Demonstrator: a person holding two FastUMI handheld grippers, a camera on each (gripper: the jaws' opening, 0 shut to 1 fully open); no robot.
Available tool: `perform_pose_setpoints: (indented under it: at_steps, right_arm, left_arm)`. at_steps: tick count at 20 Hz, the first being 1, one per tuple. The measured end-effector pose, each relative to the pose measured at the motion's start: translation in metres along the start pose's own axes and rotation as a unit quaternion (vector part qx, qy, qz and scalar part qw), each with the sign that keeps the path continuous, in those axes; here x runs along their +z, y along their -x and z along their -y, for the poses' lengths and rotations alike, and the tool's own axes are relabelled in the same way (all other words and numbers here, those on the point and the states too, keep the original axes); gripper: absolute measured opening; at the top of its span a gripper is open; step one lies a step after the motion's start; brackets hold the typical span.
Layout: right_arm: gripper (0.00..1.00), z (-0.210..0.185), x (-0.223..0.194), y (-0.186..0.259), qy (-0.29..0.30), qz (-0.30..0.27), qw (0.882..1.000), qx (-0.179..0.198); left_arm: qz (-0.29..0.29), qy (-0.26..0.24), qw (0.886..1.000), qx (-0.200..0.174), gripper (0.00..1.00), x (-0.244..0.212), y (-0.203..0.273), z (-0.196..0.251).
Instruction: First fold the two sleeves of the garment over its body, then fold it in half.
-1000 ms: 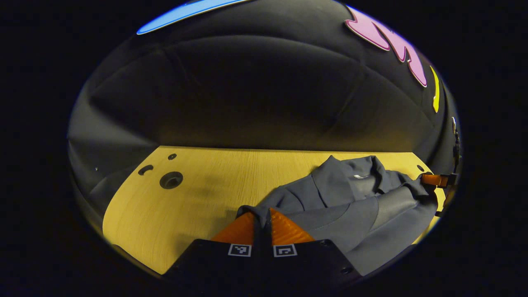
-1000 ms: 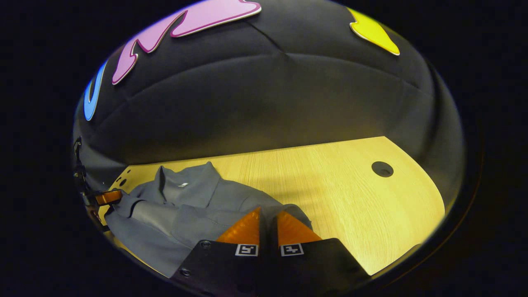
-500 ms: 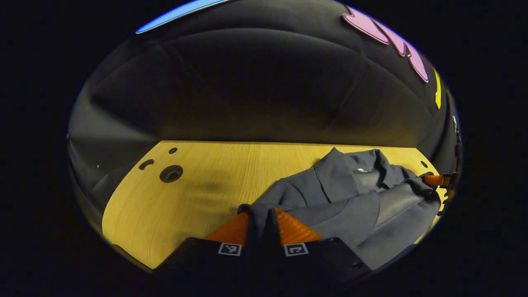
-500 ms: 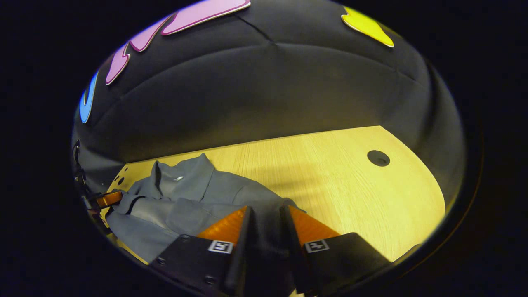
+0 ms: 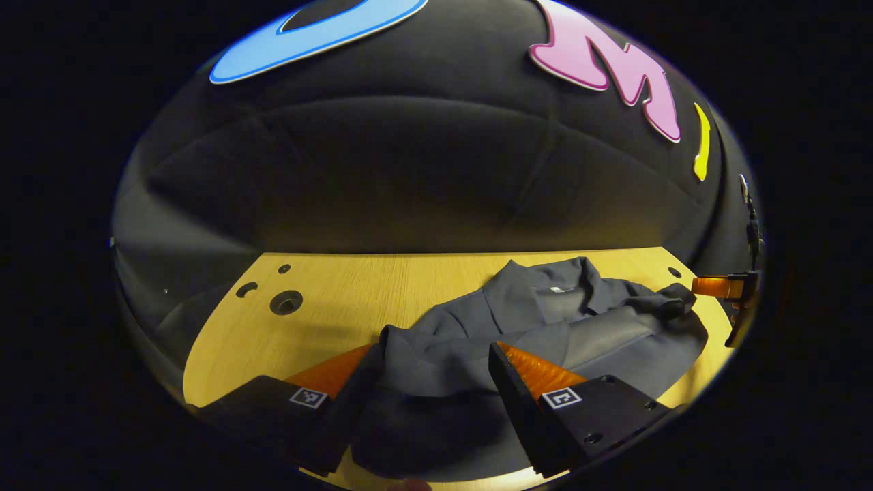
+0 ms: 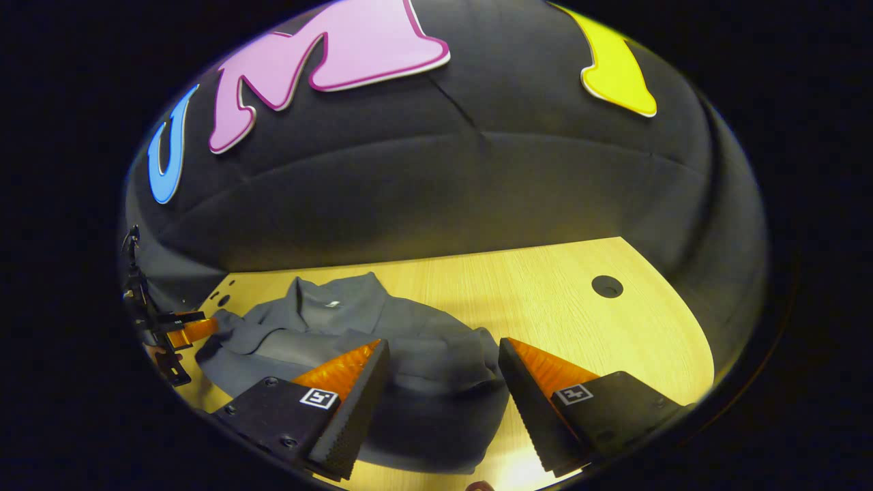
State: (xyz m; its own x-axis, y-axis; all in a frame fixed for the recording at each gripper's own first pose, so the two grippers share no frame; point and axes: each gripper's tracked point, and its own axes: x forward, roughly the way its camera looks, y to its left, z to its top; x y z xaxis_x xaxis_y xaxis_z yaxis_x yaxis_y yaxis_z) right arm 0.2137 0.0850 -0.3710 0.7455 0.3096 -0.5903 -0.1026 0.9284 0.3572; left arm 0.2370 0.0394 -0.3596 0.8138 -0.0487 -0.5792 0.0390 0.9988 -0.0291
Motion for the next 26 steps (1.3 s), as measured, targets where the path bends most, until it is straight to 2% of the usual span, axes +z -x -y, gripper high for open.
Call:
perform_pose_setpoints:
  at_steps: [5, 7, 13, 16, 20, 26]
  right_arm:
    - [0.99, -0.011, 0.017, 0.053, -0.022, 0.023, 0.999, 0.003]
    - [0.99, -0.019, 0.024, 0.078, -0.012, 0.033, 0.999, 0.009]
    - [0.98, -0.055, 0.04, 0.156, 0.014, 0.061, 0.997, 0.055]
    - [0.99, -0.062, 0.031, 0.192, 0.031, 0.062, 0.996, 0.064]
    - [0.99, -0.074, 0.02, 0.228, 0.043, 0.063, 0.994, 0.076]
    - [0.99, -0.096, 0.015, 0.261, 0.032, 0.077, 0.992, 0.091]
  left_arm:
    - [0.02, 0.01, 1.0, -0.011, 0.98, 0.013, 0.055, 0.015]
    - [0.033, 0.023, 0.999, -0.019, 0.98, 0.021, 0.079, 0.023]
    - [0.065, 0.046, 0.996, -0.036, 0.97, 0.036, 0.153, 0.051]
    - [0.067, 0.056, 0.995, -0.047, 0.95, 0.029, 0.186, 0.066]
    - [0.068, 0.045, 0.995, -0.062, 0.95, 0.017, 0.222, 0.078]
    - [0.061, 0.057, 0.994, -0.069, 0.95, 0.0, 0.261, 0.079]
